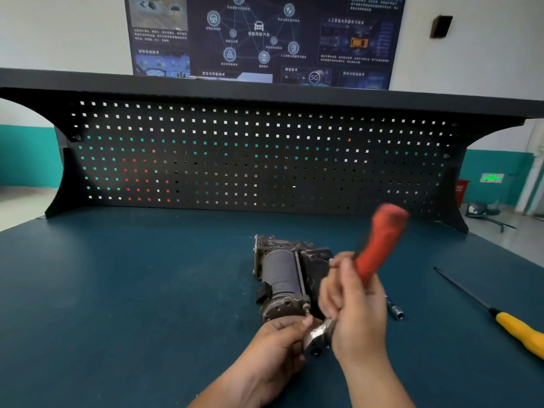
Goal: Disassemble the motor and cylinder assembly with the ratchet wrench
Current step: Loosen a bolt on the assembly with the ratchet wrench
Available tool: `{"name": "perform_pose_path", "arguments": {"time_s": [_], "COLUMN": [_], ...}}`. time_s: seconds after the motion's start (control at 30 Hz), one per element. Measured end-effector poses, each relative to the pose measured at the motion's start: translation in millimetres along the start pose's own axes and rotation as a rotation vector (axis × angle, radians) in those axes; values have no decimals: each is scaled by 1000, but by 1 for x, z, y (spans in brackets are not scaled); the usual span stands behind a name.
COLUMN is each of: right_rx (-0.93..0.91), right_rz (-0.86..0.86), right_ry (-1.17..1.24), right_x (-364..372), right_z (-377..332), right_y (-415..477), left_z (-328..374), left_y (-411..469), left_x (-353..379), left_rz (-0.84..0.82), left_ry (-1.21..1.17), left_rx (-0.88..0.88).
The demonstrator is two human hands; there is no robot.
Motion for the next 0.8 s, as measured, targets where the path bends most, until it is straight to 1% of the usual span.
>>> {"name": "perform_pose_path", "arguments": {"time_s": [0.07, 0.13, 0.17, 0.2, 0.23, 0.27, 0.3, 0.37, 0.43, 0.53, 0.6, 0.67, 0.73, 0.77, 0.8], "right_rx": [-6, 23, 29, 19, -2, -34, -71, -119, -102, -30, -34, -74, -112, -107, -79], "right_rz": [226, 412, 454, 461, 431, 362, 261, 6, -198, -387, -495, -530, -498, -458, -377], "right_ry": [196, 323, 363, 383, 382, 362, 317, 140, -62, -230, -332, -420, -495, -476, -394], "right_x": [-18, -33, -38, -40, -39, -34, -25, -2, 17, 25, 30, 33, 34, 34, 31], "right_z": [-5, -2, 0, 1, 2, 1, 0, -3, 2, 13, 15, 15, 13, 12, 11], "right_y": [2, 2, 1, 0, 0, 1, 1, 0, -2, -6, -9, -11, -12, -13, -12], "left_z": [0, 0, -1, 0, -1, -1, -1, -1, -2, -6, -8, -9, -9, -7, -5], "left_y": [0, 1, 2, 2, 2, 2, 2, 1, 0, -1, 3, 5, 4, 5, 4], "left_x": [2, 2, 3, 4, 4, 5, 4, 3, 3, -1, -5, -7, -6, -4, -3], "left_rz": [-4, -2, -2, -4, -5, -5, -7, -29, -52, -26, -39, -107, -131, -140, -137], "left_ry": [-17, -36, -46, -56, -60, -61, -51, -48, -53, -47, -40, -13, 14, 0, -19], "left_rx": [7, 15, 16, 11, 4, -7, -17, -30, -34, -52, -9, -6, -29, -18, -5]}}
Point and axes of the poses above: each hand's wrist, its own y-axis towards the middle knuckle, its own x-axis out of the palm, z = x × y, the point moved 6 cm from there along y, towards the middle knuckle, and after that the axes turned 6 degrees about -z, right-handed, at the moved point
